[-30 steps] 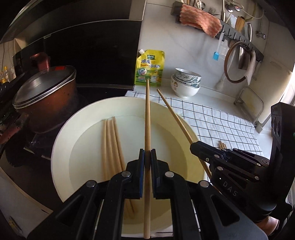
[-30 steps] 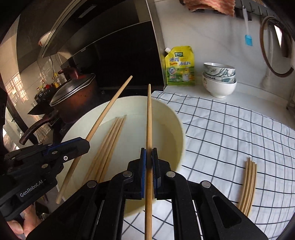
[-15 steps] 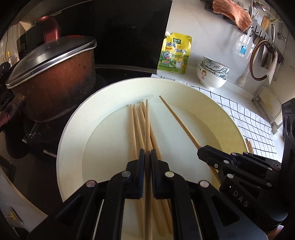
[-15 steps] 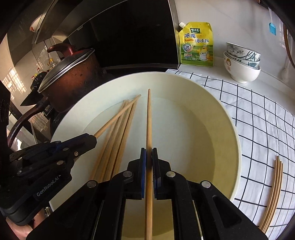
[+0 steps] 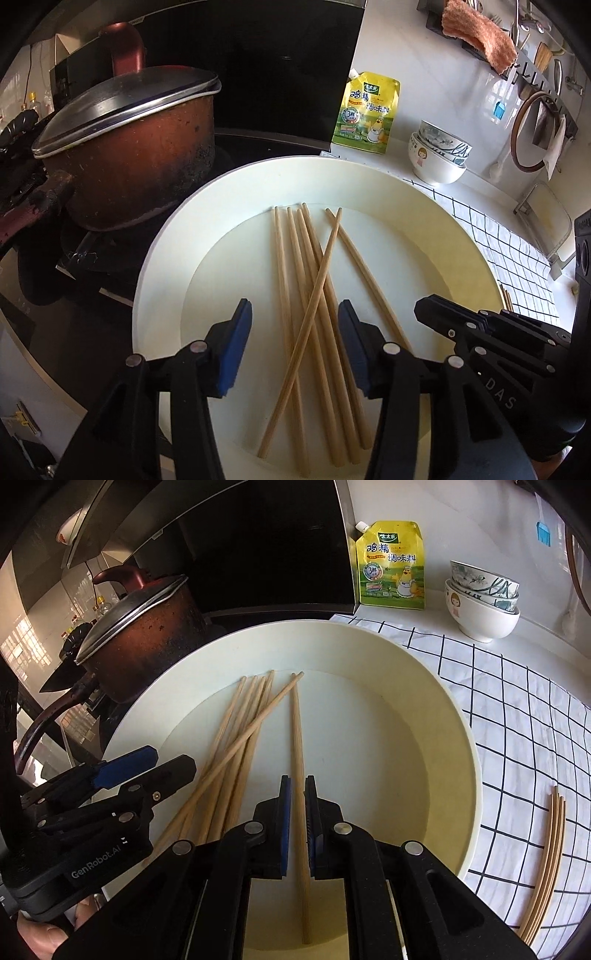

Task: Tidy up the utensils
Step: 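Lower the chopsticks into the basin and open both grippers, then withdraw both grippers from the basin back over the remaining chopsticks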

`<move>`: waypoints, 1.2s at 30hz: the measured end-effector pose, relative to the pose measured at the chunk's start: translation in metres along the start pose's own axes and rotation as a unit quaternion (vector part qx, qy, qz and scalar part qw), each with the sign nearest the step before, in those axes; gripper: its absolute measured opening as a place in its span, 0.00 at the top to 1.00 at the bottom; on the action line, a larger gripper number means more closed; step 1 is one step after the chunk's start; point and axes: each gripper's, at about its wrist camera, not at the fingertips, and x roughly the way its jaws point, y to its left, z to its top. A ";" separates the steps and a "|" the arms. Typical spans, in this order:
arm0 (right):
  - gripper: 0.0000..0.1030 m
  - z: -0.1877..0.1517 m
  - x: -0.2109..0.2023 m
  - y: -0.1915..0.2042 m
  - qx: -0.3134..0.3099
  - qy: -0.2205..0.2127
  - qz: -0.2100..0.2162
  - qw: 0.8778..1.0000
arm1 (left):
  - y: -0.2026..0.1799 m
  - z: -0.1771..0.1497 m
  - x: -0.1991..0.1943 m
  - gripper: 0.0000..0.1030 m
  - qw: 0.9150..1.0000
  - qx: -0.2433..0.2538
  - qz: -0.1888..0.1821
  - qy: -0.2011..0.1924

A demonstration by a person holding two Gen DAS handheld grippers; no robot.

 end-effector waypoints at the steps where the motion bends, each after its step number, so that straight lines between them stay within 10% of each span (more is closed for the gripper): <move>1: 0.93 -0.001 -0.002 0.000 0.000 -0.001 0.000 1.000 | 0.000 -0.001 -0.002 0.53 1.000 -0.002 0.001 -0.001; 36: 0.68 -0.066 -0.105 -0.071 0.039 -0.080 -0.046 0.995 | -0.087 -0.041 -0.047 0.34 0.998 0.042 -0.038 -0.017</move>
